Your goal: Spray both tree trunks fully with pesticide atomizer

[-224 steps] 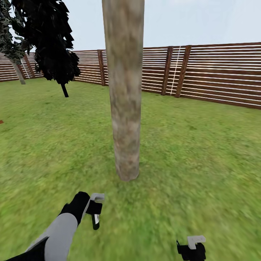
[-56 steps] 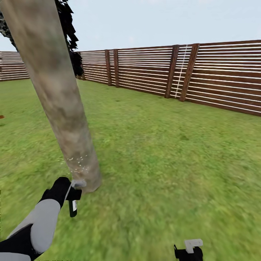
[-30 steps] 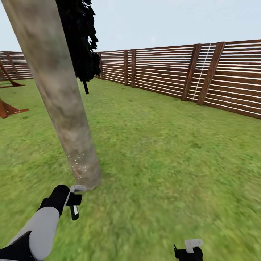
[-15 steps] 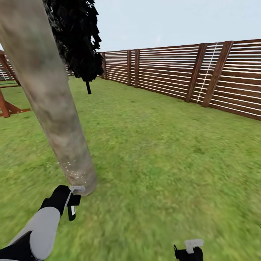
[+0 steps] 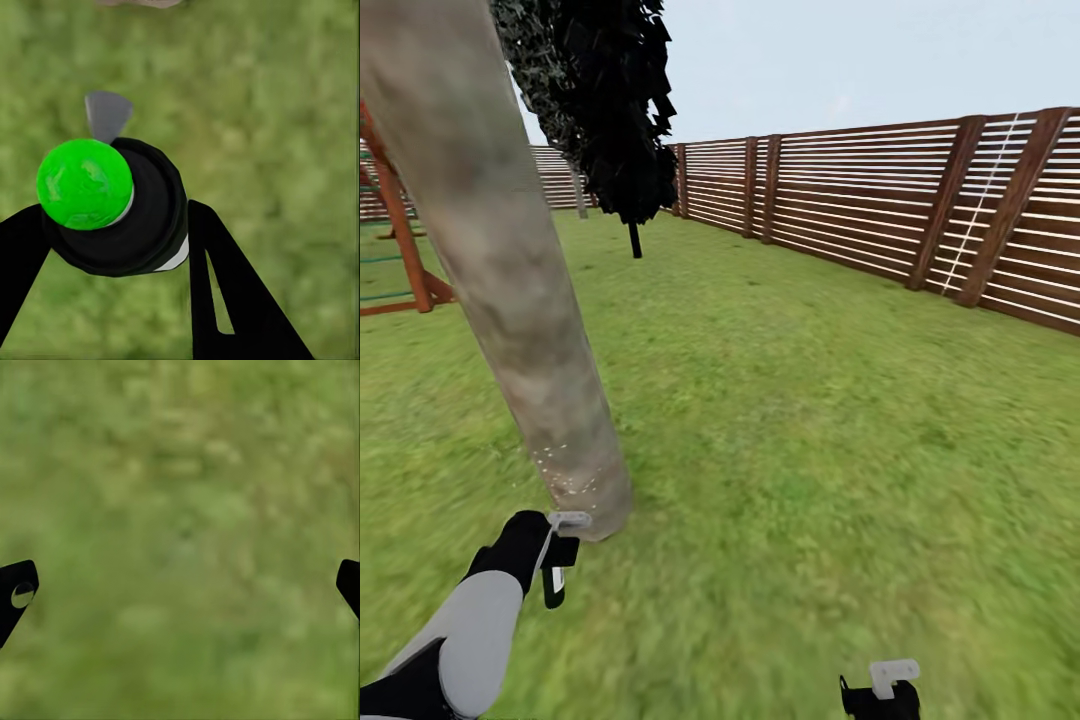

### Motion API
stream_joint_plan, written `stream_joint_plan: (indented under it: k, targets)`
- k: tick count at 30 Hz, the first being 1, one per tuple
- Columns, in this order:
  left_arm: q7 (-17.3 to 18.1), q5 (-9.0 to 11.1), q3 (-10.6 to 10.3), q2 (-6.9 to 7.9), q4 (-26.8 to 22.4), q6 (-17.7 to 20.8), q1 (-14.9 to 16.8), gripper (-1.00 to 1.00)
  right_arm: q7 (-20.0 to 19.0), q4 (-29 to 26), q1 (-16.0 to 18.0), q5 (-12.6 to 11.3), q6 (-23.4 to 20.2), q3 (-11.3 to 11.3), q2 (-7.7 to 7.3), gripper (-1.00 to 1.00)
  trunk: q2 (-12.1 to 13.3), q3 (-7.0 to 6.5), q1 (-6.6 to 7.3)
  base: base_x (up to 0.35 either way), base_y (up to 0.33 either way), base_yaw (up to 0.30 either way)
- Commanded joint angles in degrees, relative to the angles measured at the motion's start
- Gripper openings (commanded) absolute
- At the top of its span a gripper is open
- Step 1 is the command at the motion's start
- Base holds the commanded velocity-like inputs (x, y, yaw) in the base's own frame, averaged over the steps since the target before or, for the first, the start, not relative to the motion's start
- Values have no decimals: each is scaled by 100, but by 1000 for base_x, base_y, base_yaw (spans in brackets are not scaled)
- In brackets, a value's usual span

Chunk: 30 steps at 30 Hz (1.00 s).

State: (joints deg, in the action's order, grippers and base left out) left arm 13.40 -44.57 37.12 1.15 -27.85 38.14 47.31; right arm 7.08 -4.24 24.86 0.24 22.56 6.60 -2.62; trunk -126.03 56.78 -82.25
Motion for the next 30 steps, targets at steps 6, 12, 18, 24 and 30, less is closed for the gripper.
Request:
stream_joint_plan:
  k: [6, 12, 18, 24, 30]
  targets:
    - [49, -62, 24, -52, -2, 10, 7, -100, 34, 0, 1, 3, 7, 47, -1, 100, -2, 5, -1, 177, -240, 170]
    - [49, -61, 24, -62, 9, 10, 9, -100, 38, 2, 1, 3, 9, 52, -1, 100, -2, 5, -1, 156, -251, 26]
    - [49, -61, 24, -63, 12, 10, 9, -100, 38, 2, 1, 3, 6, 52, 0, 100, -2, 5, -1, 153, -253, 240]
    - [49, -61, 24, -63, 28, 10, 9, -100, 34, 2, 1, 4, 12, 52, 6, 100, -2, 5, -1, 153, -253, 277]
    - [49, -61, 24, -64, 9, 10, 11, -100, 34, 2, 1, 6, 12, 52, 7, 100, -2, 5, -1, 138, -256, 277]
